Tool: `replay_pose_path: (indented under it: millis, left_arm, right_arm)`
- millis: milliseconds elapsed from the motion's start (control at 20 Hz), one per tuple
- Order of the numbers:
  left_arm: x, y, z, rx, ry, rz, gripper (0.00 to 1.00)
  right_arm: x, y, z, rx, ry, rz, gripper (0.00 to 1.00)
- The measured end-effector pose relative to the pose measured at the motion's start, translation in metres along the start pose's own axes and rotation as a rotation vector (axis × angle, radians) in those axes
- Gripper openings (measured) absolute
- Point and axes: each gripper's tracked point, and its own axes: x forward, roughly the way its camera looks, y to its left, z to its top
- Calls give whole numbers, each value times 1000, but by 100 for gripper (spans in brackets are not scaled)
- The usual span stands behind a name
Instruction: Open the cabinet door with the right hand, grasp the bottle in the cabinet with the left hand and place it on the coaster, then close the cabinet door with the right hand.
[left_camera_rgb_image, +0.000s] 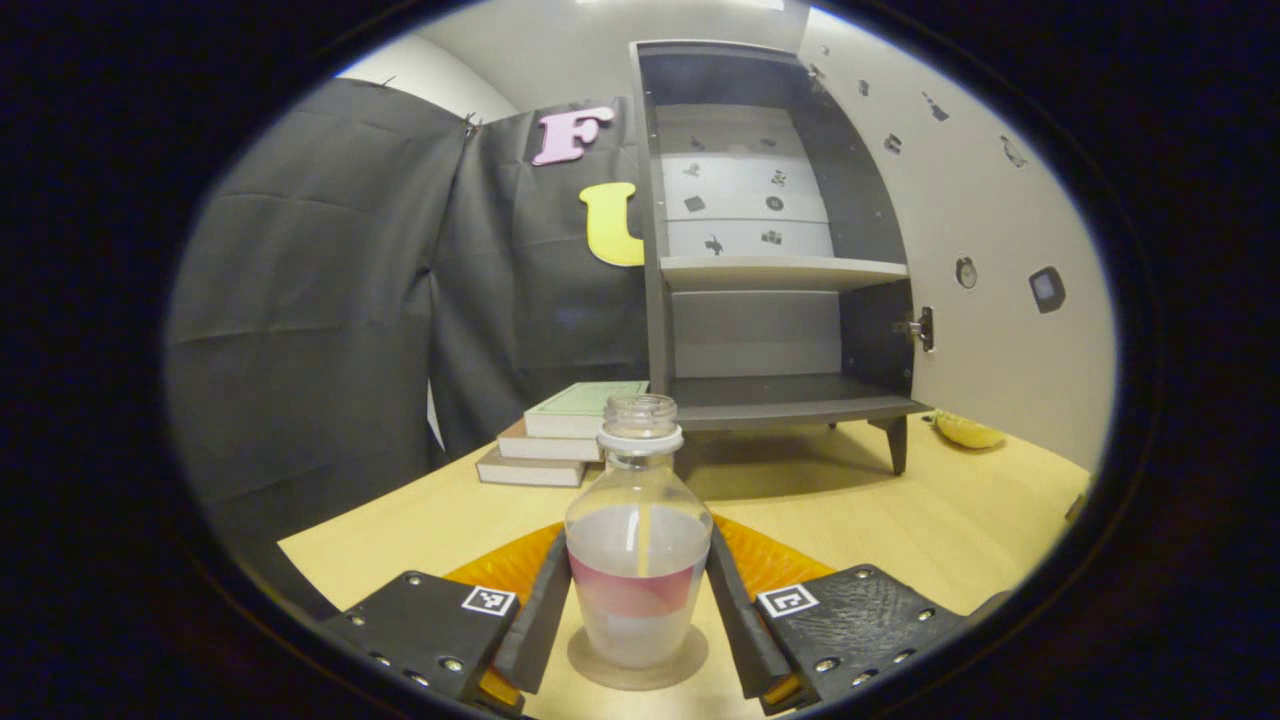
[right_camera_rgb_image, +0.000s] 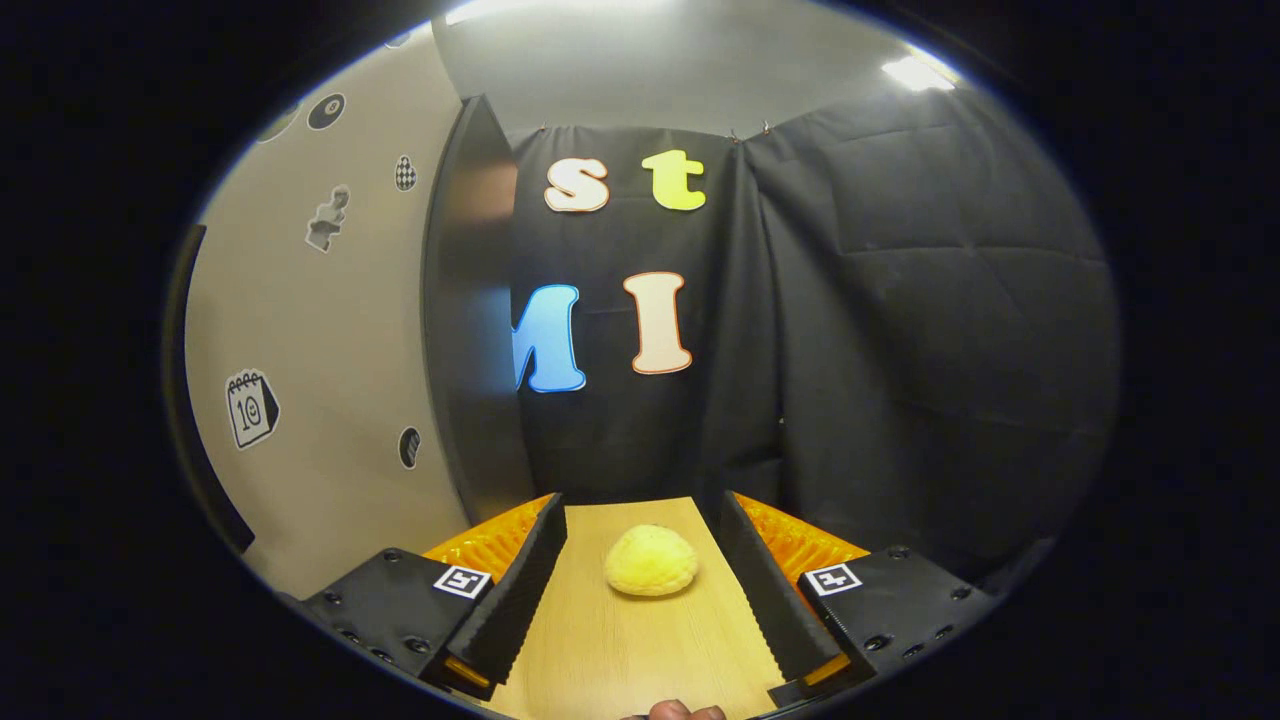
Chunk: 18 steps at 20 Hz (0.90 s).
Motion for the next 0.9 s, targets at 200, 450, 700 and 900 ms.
replay_pose_path:
  millis: [200, 450, 700, 900]
  left_arm:
    - [-9, 1, -7, -23, 2, 13, 71]
    - [-11, 2, -9, -17, 22, 18, 73]
    - [-13, 6, -2, -22, 28, 18, 84]
    - [-16, 6, 20, -21, 3, 19, 86]
  right_arm:
    - [2, -6, 1, 2, -2, -16, 98]
    - [6, -8, -6, 9, 8, -15, 98]
    - [9, -5, -11, 10, 19, -7, 98]
    - [11, -4, -11, 12, 19, 1, 98]
